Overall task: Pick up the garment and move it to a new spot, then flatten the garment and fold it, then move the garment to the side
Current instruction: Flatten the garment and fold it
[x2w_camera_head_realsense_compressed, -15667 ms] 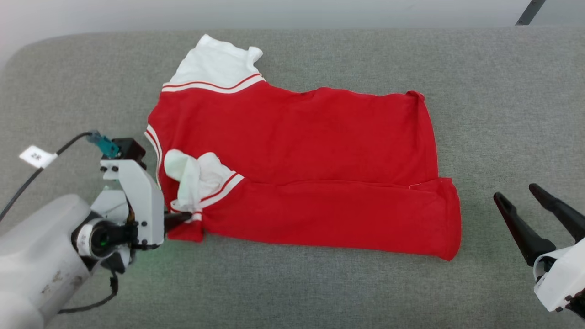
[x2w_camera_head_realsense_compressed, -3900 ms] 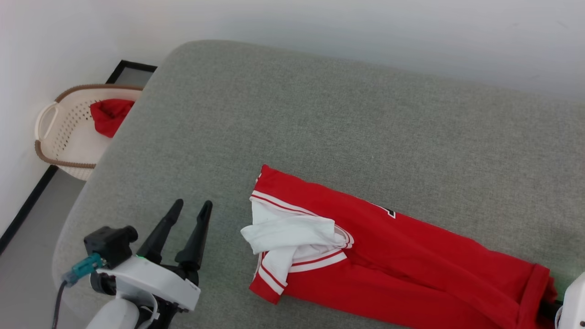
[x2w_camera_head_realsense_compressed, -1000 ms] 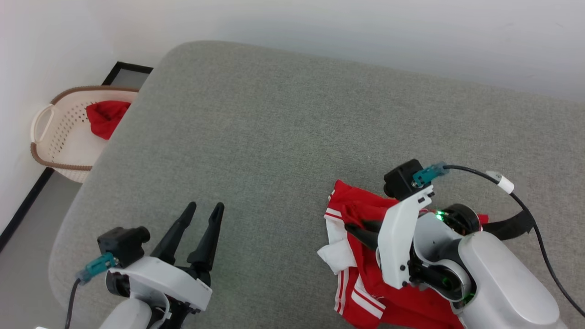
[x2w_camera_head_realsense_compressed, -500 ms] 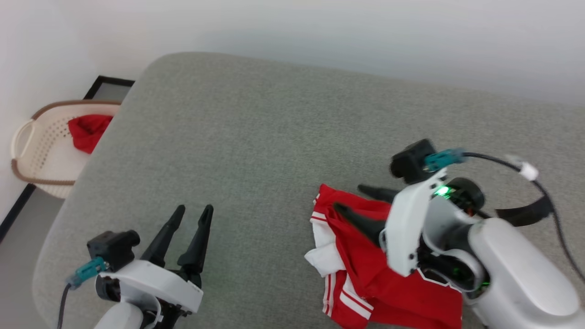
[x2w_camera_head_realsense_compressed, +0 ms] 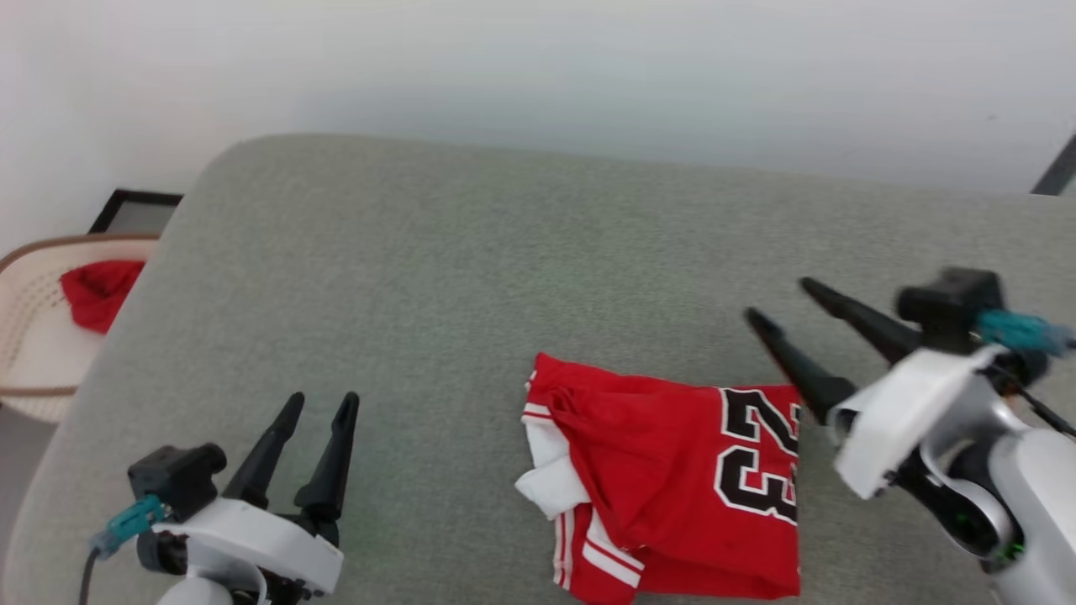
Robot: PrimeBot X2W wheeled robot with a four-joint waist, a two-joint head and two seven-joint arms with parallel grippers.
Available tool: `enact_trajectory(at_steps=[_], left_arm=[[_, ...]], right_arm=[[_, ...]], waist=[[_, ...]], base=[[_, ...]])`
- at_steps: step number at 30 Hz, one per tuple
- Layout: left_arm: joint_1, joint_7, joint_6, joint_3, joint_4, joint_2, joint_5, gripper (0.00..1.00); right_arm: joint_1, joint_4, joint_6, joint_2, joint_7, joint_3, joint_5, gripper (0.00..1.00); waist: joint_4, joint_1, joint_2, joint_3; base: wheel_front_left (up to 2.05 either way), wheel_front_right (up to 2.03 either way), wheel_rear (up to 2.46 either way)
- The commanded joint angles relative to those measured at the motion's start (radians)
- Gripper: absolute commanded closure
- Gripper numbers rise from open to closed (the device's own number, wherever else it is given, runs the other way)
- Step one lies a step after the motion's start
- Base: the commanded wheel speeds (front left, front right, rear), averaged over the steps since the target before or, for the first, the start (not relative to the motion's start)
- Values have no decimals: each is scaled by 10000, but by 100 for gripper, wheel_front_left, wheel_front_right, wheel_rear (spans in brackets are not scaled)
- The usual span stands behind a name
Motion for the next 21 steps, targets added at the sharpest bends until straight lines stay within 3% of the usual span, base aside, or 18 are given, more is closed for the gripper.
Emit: enact_trajectory(at_steps=[1, 12, 21], left_arm=[[150, -33, -26, 68, -75, 58, 161, 0], [735, -33, -24, 642, -374, 136, 790, 0], [1238, -33, -24, 1172, -583, 22, 1126, 0]], right_arm=[[261, 60, -8, -121, -379, -201, -250, 0], [2056, 700, -8, -230, -2955, -1816, -1069, 0], [3365, 959, -8, 123, -3837, -2965, -1460, 0]], waist=[[-300, 0, 0, -158], [-1054, 0, 0, -498], [-1452, 0, 0, -761]], base=[[0, 0, 0], [0, 0, 0], [0, 0, 0]])
